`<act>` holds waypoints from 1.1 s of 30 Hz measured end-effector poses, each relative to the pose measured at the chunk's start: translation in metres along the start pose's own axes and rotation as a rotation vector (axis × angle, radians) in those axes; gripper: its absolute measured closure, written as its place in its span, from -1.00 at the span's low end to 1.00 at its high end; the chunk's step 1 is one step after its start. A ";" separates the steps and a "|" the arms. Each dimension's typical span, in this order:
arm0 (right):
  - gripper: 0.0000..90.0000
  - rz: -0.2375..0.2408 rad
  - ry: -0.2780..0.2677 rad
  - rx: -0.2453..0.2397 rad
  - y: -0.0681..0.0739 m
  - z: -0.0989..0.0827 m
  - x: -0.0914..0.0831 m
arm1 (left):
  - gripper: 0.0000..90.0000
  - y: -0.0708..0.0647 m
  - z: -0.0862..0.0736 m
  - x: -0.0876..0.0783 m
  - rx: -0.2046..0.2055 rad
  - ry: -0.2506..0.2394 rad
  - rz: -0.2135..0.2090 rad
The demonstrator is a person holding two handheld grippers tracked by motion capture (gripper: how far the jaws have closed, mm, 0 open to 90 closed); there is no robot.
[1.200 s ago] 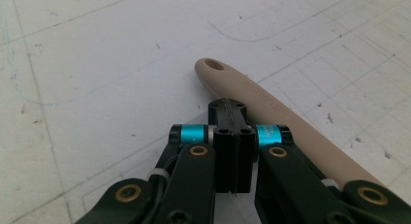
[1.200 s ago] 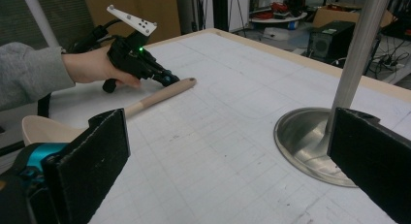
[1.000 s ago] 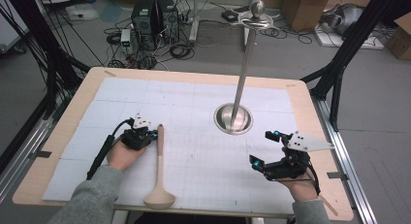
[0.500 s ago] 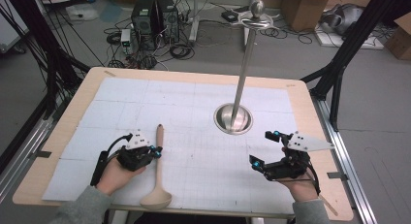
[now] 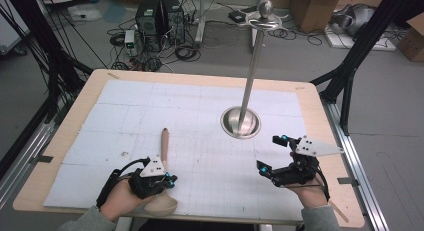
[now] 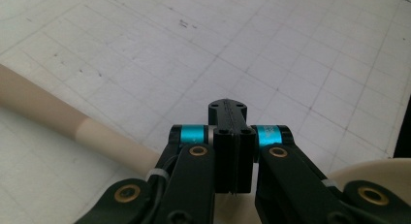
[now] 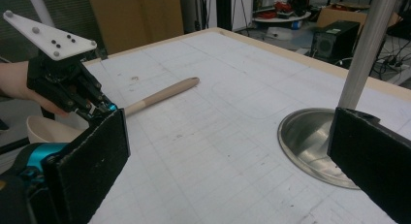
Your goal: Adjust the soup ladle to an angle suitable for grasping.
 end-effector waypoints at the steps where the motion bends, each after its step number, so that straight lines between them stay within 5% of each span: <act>1: -1.00 -0.001 0.000 0.000 0.000 0.000 0.000 | 0.99 -0.001 -0.001 0.000 -0.003 0.008 -0.001; 18: -1.00 -0.001 0.002 -0.001 -0.001 -0.001 0.000 | 0.99 -0.006 -0.013 0.000 0.009 0.077 -0.013; 33: -1.00 0.000 -0.005 -0.007 -0.001 0.001 0.000 | 1.00 -0.008 -0.017 -0.005 0.096 0.144 0.056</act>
Point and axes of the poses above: each handheld gripper's, and its own axes: x roughly forward along the jaws, z roughly out of its top, y roughly to its left, the point moved 9 cm from there along x, roughly forward along the jaws, and after that the axes turned 15 degrees about -x, right-handed, at the moved point
